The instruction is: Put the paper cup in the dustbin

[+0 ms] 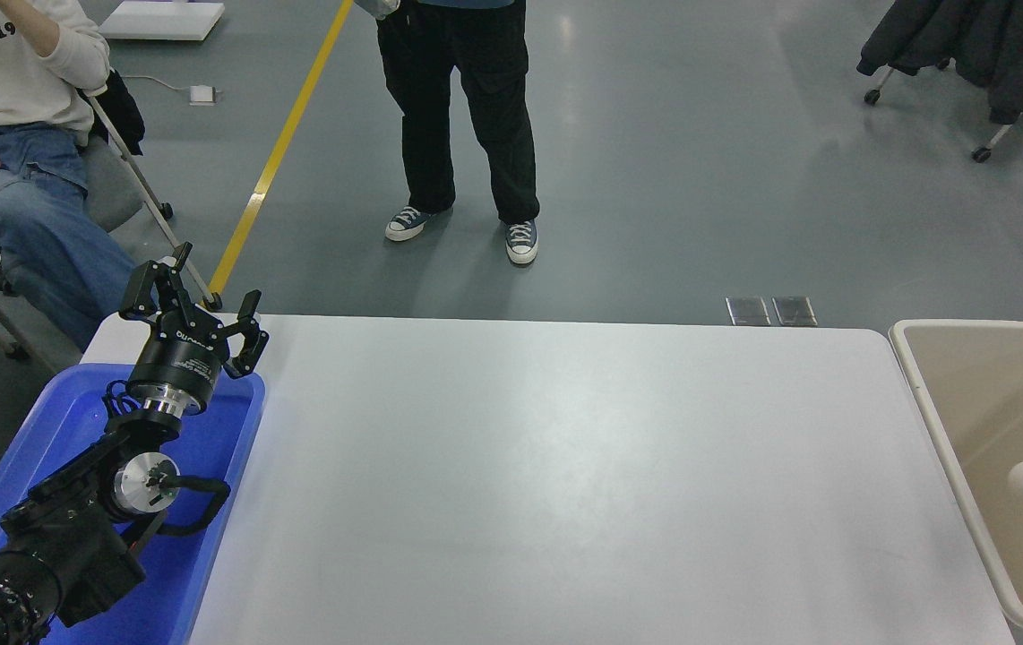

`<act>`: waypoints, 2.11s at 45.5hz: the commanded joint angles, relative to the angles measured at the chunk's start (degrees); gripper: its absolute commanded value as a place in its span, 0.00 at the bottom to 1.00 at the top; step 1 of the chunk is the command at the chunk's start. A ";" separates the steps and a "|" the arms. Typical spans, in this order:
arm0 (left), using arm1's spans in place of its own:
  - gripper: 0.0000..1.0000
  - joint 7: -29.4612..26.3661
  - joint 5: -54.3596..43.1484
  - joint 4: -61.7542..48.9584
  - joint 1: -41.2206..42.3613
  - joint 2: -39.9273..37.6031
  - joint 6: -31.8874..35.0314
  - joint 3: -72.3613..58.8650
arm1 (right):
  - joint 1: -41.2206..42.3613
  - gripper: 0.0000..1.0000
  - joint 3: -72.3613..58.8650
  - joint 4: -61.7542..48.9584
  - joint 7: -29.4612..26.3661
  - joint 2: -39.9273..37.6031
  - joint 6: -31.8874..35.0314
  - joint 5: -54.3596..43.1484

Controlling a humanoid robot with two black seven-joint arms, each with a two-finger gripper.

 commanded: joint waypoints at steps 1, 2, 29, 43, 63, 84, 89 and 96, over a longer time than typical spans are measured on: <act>1.00 0.00 0.00 -0.05 -0.04 -0.08 0.00 0.00 | -0.01 0.18 0.09 -0.08 0.07 0.25 0.07 0.05; 1.00 0.00 0.00 0.04 -0.04 -0.08 0.00 0.00 | -0.01 0.19 0.09 -0.08 -0.02 0.25 0.07 0.05; 1.00 0.00 0.00 0.04 -0.04 0.01 0.00 0.00 | 2.89 1.00 0.35 -0.08 0.42 -0.36 1.04 -0.04; 1.00 0.00 0.00 0.04 -0.04 0.01 0.00 0.00 | 11.50 1.00 0.26 -0.25 0.42 -1.42 15.88 -0.04; 1.00 0.00 0.00 0.04 -0.04 -0.08 0.00 0.00 | 16.96 0.99 1.23 17.31 4.46 -3.79 30.92 -0.04; 1.00 0.00 0.00 -0.05 -0.04 0.01 0.00 0.00 | 16.17 1.00 2.28 37.10 9.04 -3.44 30.31 -0.74; 1.00 0.00 0.00 -0.05 -0.04 0.01 0.00 0.00 | 15.46 1.00 2.55 37.01 9.21 -1.86 30.31 -0.74; 1.00 0.00 0.00 -0.05 -0.04 0.01 0.00 0.00 | 15.02 1.00 3.60 34.91 10.88 2.97 28.21 -0.91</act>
